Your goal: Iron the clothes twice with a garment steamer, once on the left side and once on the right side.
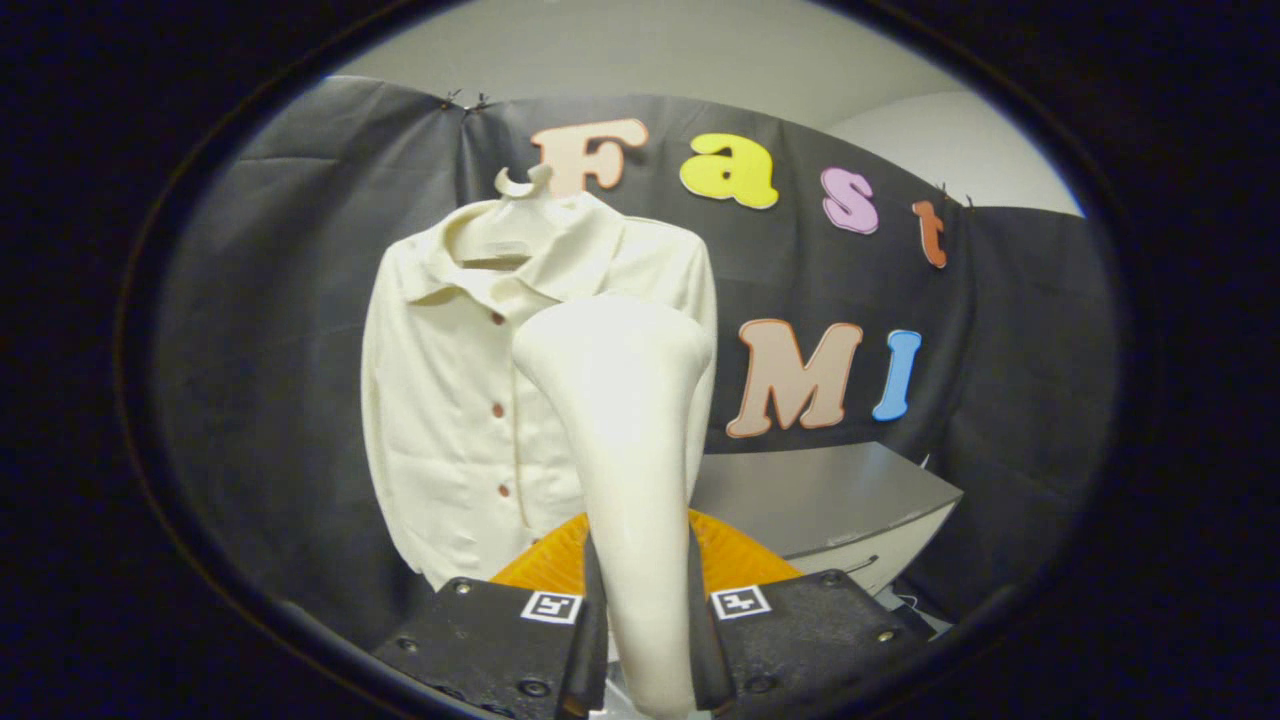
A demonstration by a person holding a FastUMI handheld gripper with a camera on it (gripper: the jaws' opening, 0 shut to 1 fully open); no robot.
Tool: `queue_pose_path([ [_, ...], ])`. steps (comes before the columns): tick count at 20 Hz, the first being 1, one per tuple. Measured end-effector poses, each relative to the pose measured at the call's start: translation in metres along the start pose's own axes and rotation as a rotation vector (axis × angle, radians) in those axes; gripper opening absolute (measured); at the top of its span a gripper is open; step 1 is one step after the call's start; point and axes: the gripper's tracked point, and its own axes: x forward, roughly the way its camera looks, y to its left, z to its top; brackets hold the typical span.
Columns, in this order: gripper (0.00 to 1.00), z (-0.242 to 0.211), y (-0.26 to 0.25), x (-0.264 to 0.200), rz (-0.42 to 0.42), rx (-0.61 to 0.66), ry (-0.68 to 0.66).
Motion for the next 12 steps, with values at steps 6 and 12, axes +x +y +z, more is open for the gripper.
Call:
queue_pose_path([
  [6,0.33,-0.002,0.112,-0.014,0.139,0.057,-0.016],
  [12,0.33,-0.023,0.159,0.022,0.200,0.045,0.030],
])
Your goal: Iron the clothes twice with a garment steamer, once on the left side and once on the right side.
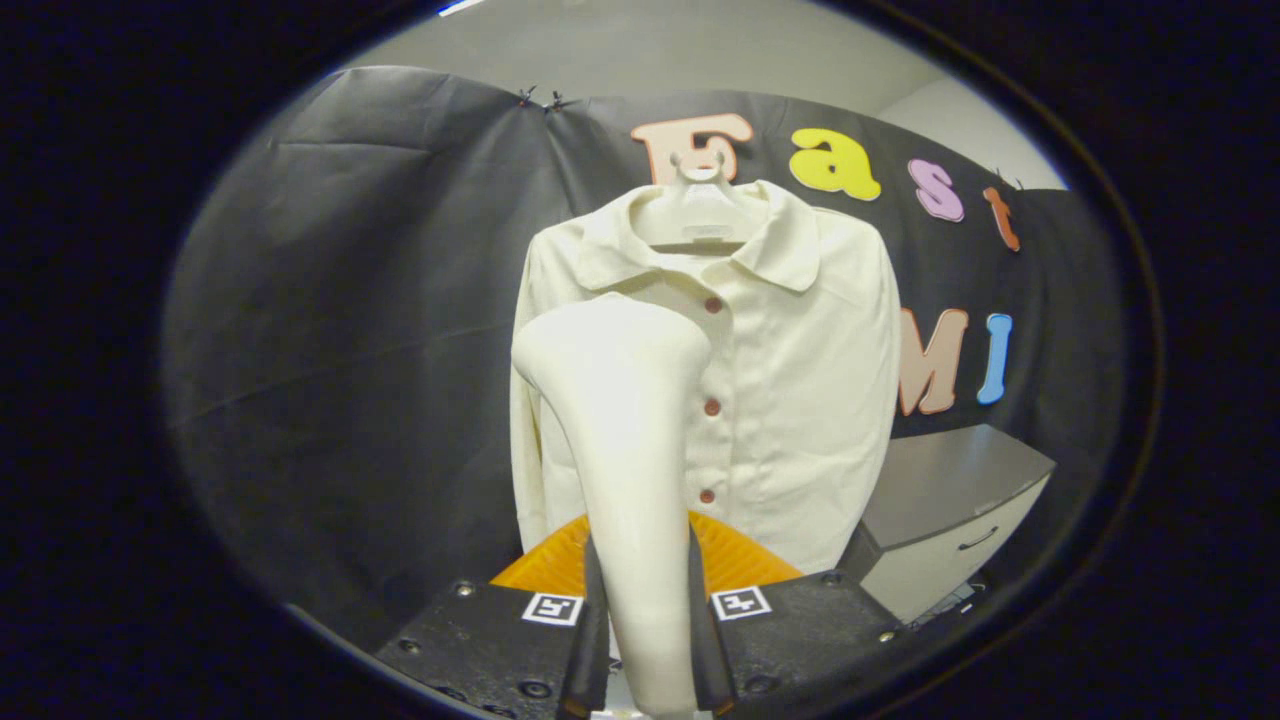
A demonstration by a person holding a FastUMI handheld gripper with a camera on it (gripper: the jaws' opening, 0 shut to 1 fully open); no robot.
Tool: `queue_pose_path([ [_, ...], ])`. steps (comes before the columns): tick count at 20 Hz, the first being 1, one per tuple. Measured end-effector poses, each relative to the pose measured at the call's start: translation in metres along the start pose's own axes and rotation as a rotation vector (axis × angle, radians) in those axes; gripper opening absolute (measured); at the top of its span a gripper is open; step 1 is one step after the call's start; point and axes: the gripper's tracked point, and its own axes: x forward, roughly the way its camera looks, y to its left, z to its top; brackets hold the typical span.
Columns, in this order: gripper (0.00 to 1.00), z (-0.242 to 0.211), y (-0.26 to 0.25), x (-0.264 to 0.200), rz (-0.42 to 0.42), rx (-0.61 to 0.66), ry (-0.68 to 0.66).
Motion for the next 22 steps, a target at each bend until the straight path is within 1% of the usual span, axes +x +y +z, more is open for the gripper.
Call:
queue_pose_path([
  [2,0.33,-0.003,0.002,0.018,-0.011,-0.008,0.011],
  [5,0.33,-0.006,-0.002,0.045,-0.055,-0.013,0.015],
  [7,0.33,-0.012,-0.001,0.065,-0.051,-0.022,0.040],
  [11,0.33,-0.031,-0.001,0.079,-0.085,-0.015,0.039],
  [16,0.33,-0.082,0.000,0.082,-0.125,-0.006,0.050],
  [22,0.33,-0.164,0.004,0.082,-0.172,0.001,0.131],
])
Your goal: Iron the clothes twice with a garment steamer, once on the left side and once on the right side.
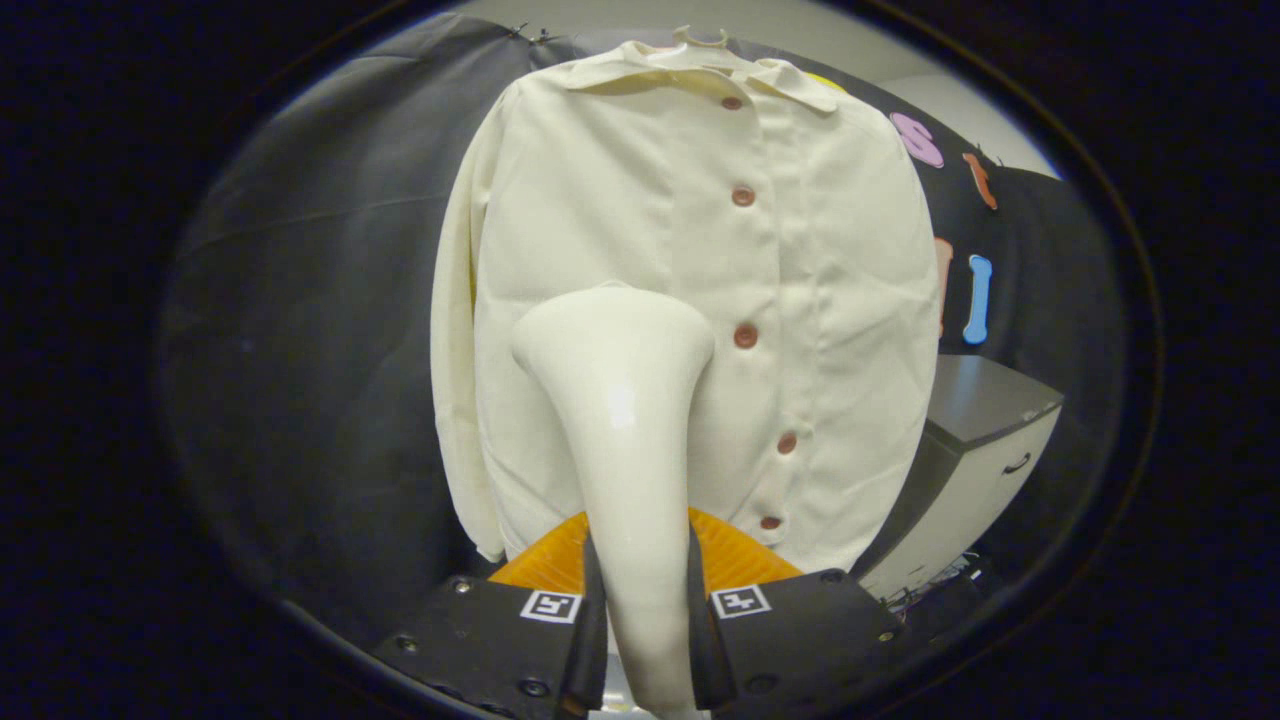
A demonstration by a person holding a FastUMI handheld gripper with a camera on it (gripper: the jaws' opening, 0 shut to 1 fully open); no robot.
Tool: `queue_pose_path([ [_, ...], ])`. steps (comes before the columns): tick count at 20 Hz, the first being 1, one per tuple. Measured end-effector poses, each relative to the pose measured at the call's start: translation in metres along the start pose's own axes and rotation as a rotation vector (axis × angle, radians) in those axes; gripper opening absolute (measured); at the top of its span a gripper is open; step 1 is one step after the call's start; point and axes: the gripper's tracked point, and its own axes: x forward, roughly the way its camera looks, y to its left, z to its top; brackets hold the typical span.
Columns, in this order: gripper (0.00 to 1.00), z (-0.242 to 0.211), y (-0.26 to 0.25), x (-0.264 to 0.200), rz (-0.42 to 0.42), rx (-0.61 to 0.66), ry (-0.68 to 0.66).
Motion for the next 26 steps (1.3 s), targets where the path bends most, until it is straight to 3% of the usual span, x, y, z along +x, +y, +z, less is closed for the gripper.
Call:
queue_pose_path([
  [15,0.33,-0.123,0.000,0.015,-0.098,0.020,0.121],
  [26,0.33,-0.216,0.006,0.002,-0.111,0.009,0.273],
])
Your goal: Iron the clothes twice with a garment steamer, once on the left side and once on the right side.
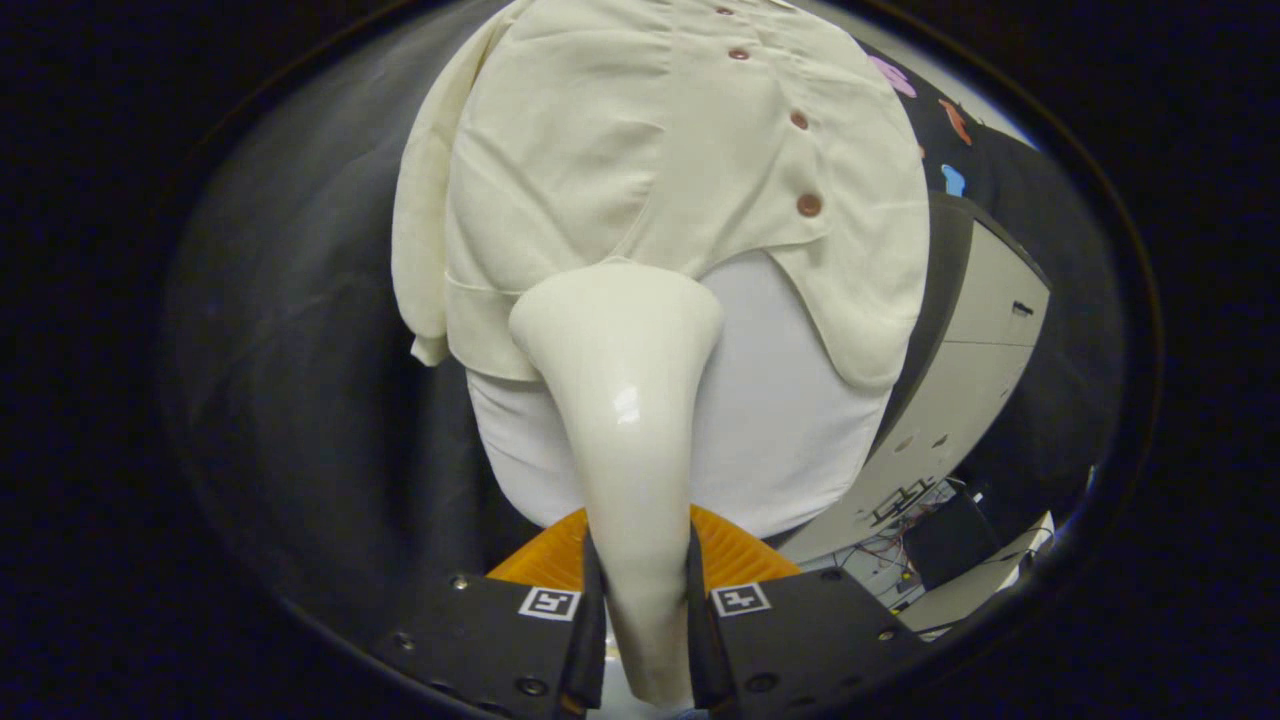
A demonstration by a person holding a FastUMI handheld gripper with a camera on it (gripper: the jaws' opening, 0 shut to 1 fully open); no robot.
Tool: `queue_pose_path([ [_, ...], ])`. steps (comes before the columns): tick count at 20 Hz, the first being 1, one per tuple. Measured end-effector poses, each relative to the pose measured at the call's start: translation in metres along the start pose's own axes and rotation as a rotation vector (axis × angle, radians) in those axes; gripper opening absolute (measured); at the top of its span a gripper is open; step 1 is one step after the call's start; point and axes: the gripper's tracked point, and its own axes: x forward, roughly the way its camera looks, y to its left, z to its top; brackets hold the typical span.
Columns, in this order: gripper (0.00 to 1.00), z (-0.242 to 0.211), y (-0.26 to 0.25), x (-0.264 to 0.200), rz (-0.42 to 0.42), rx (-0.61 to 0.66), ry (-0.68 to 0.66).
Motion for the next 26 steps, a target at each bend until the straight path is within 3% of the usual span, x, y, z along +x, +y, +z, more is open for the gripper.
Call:
queue_pose_path([
  [4,0.34,0.009,0.002,-0.028,0.005,0.027,-0.044],
  [9,0.33,0.062,-0.014,-0.079,-0.014,0.079,-0.106],
  [17,0.33,0.185,-0.080,-0.128,-0.054,0.163,-0.213],
  [26,0.33,0.315,-0.165,-0.137,-0.113,0.205,-0.364],
])
